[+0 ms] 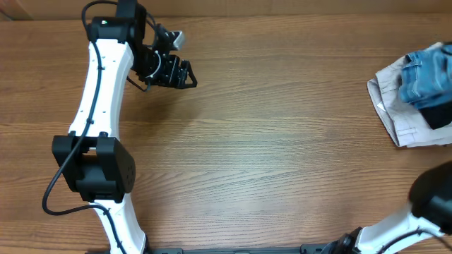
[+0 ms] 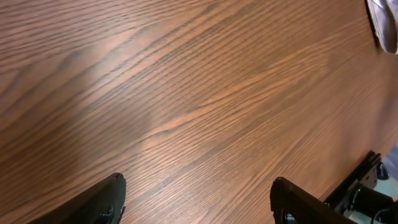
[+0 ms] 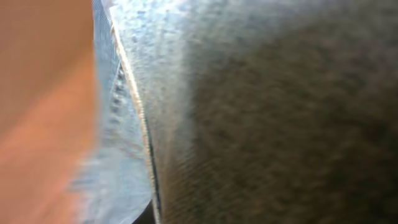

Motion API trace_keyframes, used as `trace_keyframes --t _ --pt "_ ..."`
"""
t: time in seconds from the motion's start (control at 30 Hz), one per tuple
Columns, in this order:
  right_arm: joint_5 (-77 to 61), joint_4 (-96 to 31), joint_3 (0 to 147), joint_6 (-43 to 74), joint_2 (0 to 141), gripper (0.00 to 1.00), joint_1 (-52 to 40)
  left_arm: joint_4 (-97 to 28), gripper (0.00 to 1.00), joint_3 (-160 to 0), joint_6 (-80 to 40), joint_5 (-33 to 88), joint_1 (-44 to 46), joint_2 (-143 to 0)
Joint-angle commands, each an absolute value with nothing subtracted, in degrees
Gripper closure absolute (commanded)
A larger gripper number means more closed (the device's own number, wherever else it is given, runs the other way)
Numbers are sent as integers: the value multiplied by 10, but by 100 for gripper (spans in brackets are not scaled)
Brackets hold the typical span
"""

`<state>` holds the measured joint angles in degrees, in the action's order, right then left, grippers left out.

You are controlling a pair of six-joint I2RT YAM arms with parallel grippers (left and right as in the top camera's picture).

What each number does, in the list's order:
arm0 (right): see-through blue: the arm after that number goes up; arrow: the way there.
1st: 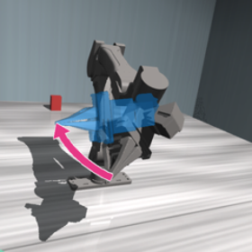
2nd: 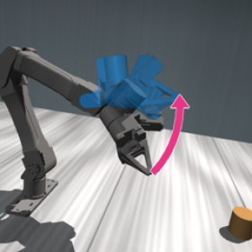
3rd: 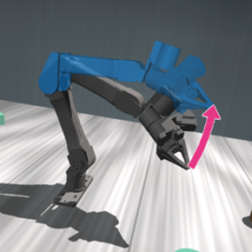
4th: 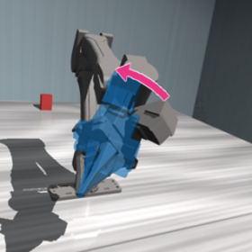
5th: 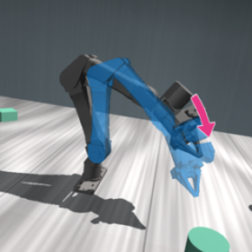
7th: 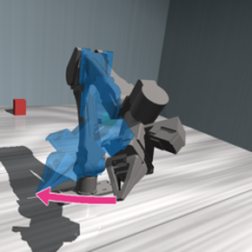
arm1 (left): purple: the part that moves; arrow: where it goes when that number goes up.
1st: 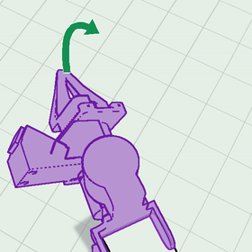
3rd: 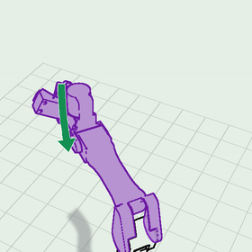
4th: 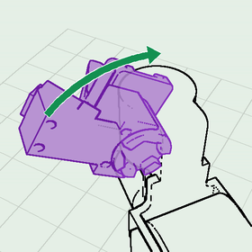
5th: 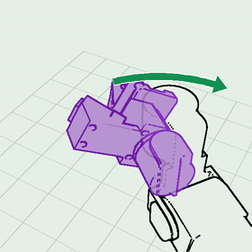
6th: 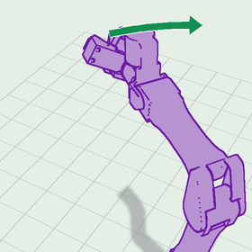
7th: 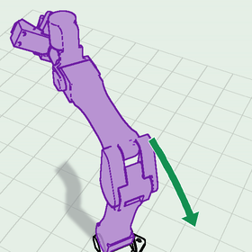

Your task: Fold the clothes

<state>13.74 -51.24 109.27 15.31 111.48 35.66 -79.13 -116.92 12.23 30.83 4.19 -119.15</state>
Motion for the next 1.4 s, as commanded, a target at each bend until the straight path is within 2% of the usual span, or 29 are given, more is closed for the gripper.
trace_keyframes --t 0.0,0.17,0.23,0.33,0.4,0.47,0.5,0.57,0.67,0.9,0.97,1.0,1.03,1.17,1.27,1.37 --pt "137 -527 1099 230 1156 96 402 -793 23 -1166 133 309 55 -1197" --pt "83 -535 1099 232 1192 96 448 -792 22 -1166 133 300 69 -1197" --pt "64 -537 1099 232 1193 92 456 -792 22 -1166 133 298 72 -1197" --pt "-6 -541 1099 218 1191 67 464 -793 22 -1166 133 298 74 -1197" --pt "-49 -544 1099 205 1184 44 464 -793 22 -1166 133 298 74 -1197" --pt "-69 -549 1099 206 1171 28 463 -793 22 -1166 133 297 74 -1197" --pt "-77 -551 1099 206 1162 16 462 -792 22 -1166 133 295 74 -1197" --pt "-84 -555 1099 207 1139 5 458 -791 22 -1166 133 286 74 -1197" --pt "-94 -561 1099 209 1094 0 456 -791 22 -1166 134 276 74 -1197" --pt "-147 -580 1099 192 973 0 430 -787 19 -1166 139 277 74 -1197" --pt "-157 -590 1099 183 941 0 408 -788 15 -1166 139 277 74 -1197" --pt "-158 -594 1099 175 929 0 396 -788 5 -1166 139 277 74 -1197" --pt "-158 -600 1099 165 914 0 377 -789 0 -1166 139 276 74 -1197" --pt "-150 -610 1099 118 880 0 278 -790 0 -1166 123 253 73 -1197" --pt "-87 -636 1099 92 884 0 160 -781 0 -1166 -6 166 62 -1197" --pt "-39 -653 1099 84 904 0 68 -766 0 -1166 -64 146 37 -1197"
